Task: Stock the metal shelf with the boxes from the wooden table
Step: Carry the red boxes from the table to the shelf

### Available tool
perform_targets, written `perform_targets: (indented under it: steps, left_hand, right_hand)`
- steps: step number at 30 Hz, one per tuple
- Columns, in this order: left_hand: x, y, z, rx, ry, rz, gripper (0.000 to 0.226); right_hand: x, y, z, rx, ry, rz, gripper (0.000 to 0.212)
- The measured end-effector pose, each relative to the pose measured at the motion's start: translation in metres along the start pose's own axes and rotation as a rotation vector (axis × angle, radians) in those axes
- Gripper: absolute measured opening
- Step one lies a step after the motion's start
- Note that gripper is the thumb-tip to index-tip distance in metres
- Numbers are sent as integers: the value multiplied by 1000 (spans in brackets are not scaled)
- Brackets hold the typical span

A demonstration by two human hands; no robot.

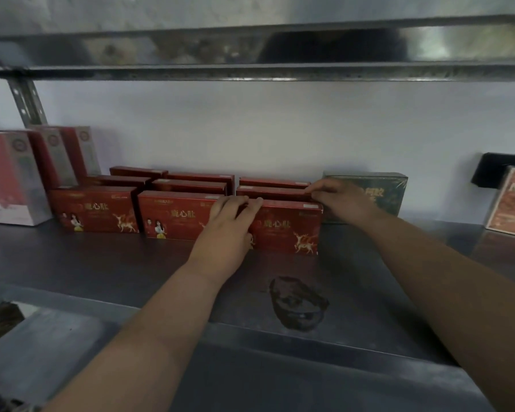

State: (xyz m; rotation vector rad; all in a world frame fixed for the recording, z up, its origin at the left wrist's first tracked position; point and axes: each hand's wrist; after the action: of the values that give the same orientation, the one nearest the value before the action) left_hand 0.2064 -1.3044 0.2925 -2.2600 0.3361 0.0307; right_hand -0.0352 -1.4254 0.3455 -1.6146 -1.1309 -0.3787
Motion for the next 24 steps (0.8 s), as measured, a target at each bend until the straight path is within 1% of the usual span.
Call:
perform_targets:
  steps: [3,7,10,14,16,18,20,22,23,24]
  left_hand:
    - [1,1,-1,22,-17,15,72]
    - [2,2,-1,38,-14,12,73]
    - [2,2,0,40,-7,1,74]
    - [1,1,0,50,10,-44,75]
    - [1,0,0,47,10,-73,76]
    - [-2,-2,1,5,17,-75,73]
    - [-7,-6,4,-89,55,-44,61]
    - [-16,-11,9,-142,134,2,37]
    - [-21,-14,12,-109,199,20,25]
    - [-26,-16,15,-38,267,32,19]
  right_hand:
    - [2,4,-1,-15,16,18,20]
    - [4,8,1,-31,32,-61,25]
    - [4,10,5,-49,92,-114,30]
    - [10,5,15,-9,96,-97,36]
    - [10,1,22,-12,84,-87,34]
    - [8,-4,28,-14,62,34,33]
    - [4,-10,35,16,60,178,34]
    - [0,-19,48,87,81,321,37]
    - [-1,-24,57,143,100,403,38]
    - [1,-28,69,211,116,488,40]
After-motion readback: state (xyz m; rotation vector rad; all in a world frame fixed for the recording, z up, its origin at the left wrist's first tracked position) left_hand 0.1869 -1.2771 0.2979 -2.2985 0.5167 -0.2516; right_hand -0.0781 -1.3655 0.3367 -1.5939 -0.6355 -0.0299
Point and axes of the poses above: each hand's wrist, its own z-axis away from the middle knuckle, its own y-axis out of the palm, x = y × z, and after that the axes turned 2 degrees about -y, right-handed
